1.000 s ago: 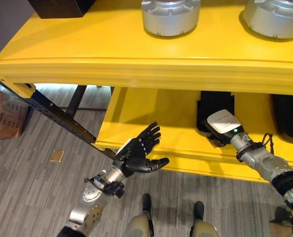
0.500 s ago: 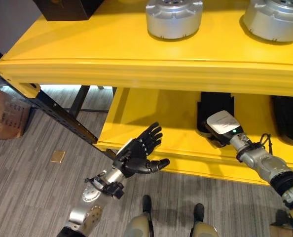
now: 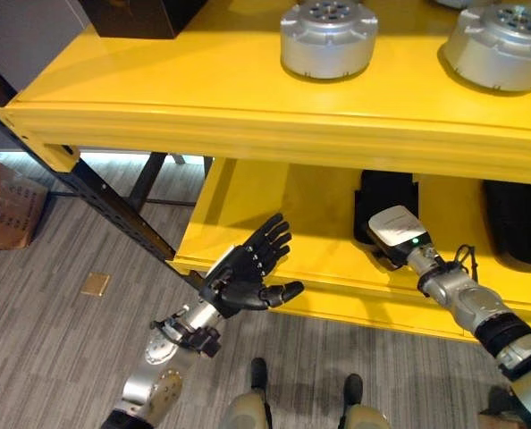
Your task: Move parts from the plastic box to the shelf.
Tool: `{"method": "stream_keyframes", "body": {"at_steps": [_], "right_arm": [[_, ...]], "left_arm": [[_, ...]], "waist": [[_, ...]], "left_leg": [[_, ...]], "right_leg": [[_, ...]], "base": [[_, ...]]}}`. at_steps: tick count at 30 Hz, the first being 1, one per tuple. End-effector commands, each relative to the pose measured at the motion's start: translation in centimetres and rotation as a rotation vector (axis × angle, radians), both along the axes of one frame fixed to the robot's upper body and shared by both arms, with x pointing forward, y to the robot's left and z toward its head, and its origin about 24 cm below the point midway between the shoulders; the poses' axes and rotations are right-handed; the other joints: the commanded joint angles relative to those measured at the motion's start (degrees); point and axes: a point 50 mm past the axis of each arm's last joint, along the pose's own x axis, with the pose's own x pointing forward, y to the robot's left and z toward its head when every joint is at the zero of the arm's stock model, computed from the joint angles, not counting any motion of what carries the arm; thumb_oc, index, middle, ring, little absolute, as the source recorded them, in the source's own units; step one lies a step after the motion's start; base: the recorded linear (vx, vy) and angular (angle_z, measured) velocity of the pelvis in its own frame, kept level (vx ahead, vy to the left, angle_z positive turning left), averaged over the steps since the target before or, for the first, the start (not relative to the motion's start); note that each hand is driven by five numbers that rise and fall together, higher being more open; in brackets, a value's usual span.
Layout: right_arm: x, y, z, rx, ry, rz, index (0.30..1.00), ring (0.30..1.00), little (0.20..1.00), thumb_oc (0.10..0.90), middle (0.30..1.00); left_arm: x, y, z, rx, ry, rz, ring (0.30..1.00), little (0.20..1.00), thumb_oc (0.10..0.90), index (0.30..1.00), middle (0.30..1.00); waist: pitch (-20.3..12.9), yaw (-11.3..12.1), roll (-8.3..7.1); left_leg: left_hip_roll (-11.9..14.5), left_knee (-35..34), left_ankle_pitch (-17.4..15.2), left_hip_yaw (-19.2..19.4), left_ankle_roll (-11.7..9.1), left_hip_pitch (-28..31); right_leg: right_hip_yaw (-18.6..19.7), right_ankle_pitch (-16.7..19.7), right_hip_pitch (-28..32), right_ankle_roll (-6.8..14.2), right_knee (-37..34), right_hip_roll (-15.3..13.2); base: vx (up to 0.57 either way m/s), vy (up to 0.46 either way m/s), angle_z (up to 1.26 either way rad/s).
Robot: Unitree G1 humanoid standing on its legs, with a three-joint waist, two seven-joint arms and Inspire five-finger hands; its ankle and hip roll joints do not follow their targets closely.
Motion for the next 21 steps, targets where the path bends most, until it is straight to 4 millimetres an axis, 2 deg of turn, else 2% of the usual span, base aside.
{"method": "stream_keyframes", "body": {"at_steps": [1, 4, 12, 17, 21], "right_arm": [[0.5, -2.9, 0.7, -0.083, -0.087, -0.154, 1.0, 1.0, 1.0, 0.9, 1.0], [0.4, -2.7, 0.8, -0.036, -0.134, -0.155, 1.0, 1.0, 1.0, 0.9, 1.0], [-0.5, -1.6, 0.2, 0.051, -0.178, -0.091, 1.0, 1.0, 1.0, 0.9, 1.0], [-1.0, -1.3, 0.2, 0.062, -0.255, -0.073, 1.0, 1.0, 1.0, 0.9, 1.0], [-1.3, -1.1, 0.0, 0.061, -0.247, -0.048, 1.0, 1.0, 1.0, 0.9, 1.0]], "left_arm": [[0.3, -0.6, 5.2, -0.089, -0.285, -0.082, 1.0, 1.0, 0.9, 1.0, 1.0], [0.1, -0.6, 5.6, -0.075, -0.338, -0.064, 1.0, 1.0, 0.9, 1.0, 1.0], [0.1, -0.5, 5.6, -0.096, -0.318, -0.057, 1.0, 1.0, 0.9, 1.0, 1.0], [-0.1, -0.6, 5.6, -0.109, -0.316, -0.051, 1.0, 1.0, 0.9, 1.0, 1.0], [-0.2, -0.6, 5.5, -0.115, -0.311, -0.047, 1.0, 1.0, 0.9, 1.0, 1.0]], "waist": [[-2.21, 2.73, -1.34], [-2.55, 2.39, -1.21], [-3.47, 1.78, -1.09], [-3.93, 1.33, -0.83], [-4.35, 1.02, -0.77]], "left_leg": [[3.66, 6.47, -9.44, 4.13, -1.97, 2.06], [3.7, 6.3, -9.54, 4.33, -1.98, 2.34], [3.62, 6.25, -9.6, 4.45, -1.96, 3.06], [3.4, 6.17, -9.94, 4.55, -1.86, 3.56], [3.24, 6.0, -10.09, 4.67, -1.8, 3.81]], "right_leg": [[-1.86, -7.9, -3.61, -0.39, 8.09, -2.08], [-1.75, -8.03, -3.45, -0.35, 8.04, -2.06], [-1.38, -8.17, -2.79, -0.2, 8.03, -2.16], [-1.23, -8.27, -2.42, -0.1, 7.89, -2.23], [-1.04, -8.35, -2.32, -0.01, 7.8, -2.25]], "base": [[0.0, 0.0, 0.0], [0.0, 0.013, 0.0], [0.0, 0.015, 0.0], [0.01, 0.014, 0.0], [0.0, 0.0, 0.0]]}}
